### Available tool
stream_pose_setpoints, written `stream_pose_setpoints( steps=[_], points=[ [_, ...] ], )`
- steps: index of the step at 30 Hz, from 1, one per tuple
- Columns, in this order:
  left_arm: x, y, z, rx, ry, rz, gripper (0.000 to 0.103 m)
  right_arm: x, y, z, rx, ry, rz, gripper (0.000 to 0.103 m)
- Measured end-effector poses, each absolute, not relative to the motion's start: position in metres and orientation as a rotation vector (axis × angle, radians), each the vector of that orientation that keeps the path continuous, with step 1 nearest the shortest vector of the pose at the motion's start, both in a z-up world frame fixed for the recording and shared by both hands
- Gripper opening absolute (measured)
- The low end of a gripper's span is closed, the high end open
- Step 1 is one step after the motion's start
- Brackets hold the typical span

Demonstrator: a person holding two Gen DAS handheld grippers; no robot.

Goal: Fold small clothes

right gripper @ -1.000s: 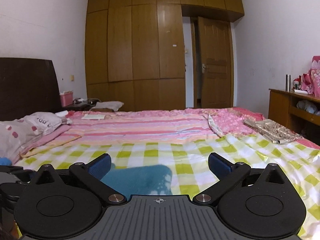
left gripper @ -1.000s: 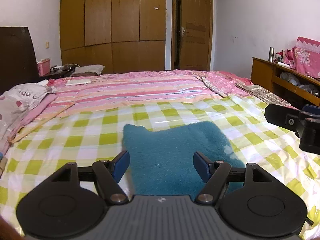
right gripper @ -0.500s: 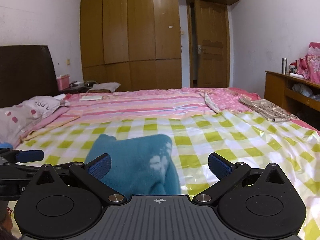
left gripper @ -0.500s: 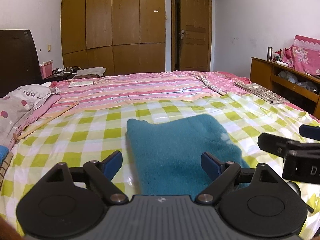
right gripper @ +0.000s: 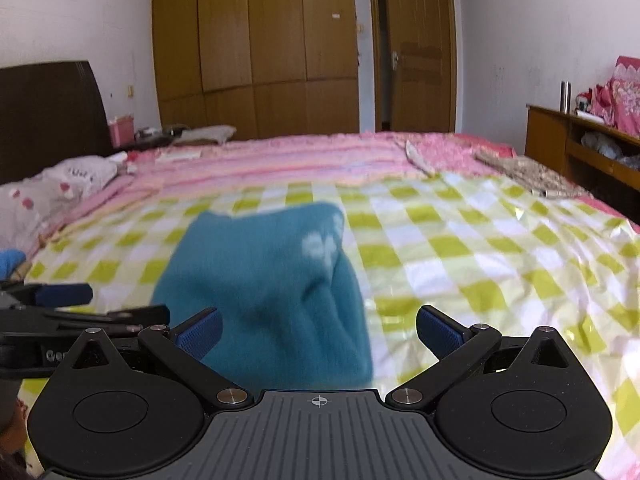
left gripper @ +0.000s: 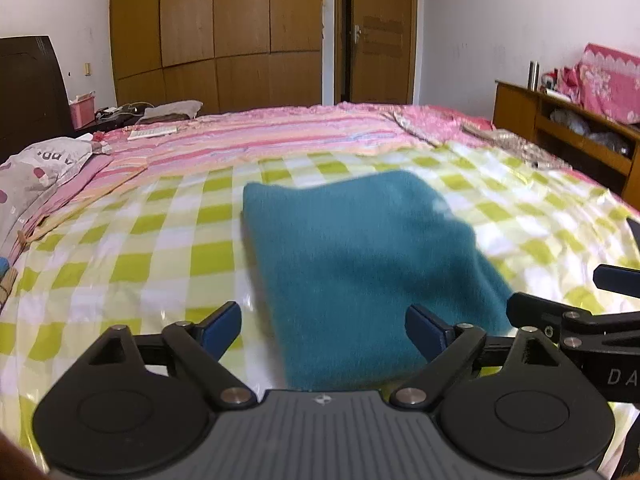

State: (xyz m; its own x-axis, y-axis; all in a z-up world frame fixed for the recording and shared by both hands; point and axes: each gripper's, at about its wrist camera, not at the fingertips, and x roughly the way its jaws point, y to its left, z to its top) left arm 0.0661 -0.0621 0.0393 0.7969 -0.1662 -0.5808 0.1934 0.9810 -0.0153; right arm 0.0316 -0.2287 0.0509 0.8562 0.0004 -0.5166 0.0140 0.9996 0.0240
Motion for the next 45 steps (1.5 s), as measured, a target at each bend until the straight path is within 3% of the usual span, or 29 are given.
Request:
stream_pose_setpoints(
  steps=[7,45],
  points=[
    [0.06,-0.063,0.019,0.055,0.702,-0.187,0.103,0.024,-0.228,0.032,0.046,0.621,-0.021,0.103],
    [0.055,-0.063,-0.003,0.084,0.81,-0.142,0.099,0.023,-0.226,0.001,0.003,0.731,-0.089,0.103]
  ],
)
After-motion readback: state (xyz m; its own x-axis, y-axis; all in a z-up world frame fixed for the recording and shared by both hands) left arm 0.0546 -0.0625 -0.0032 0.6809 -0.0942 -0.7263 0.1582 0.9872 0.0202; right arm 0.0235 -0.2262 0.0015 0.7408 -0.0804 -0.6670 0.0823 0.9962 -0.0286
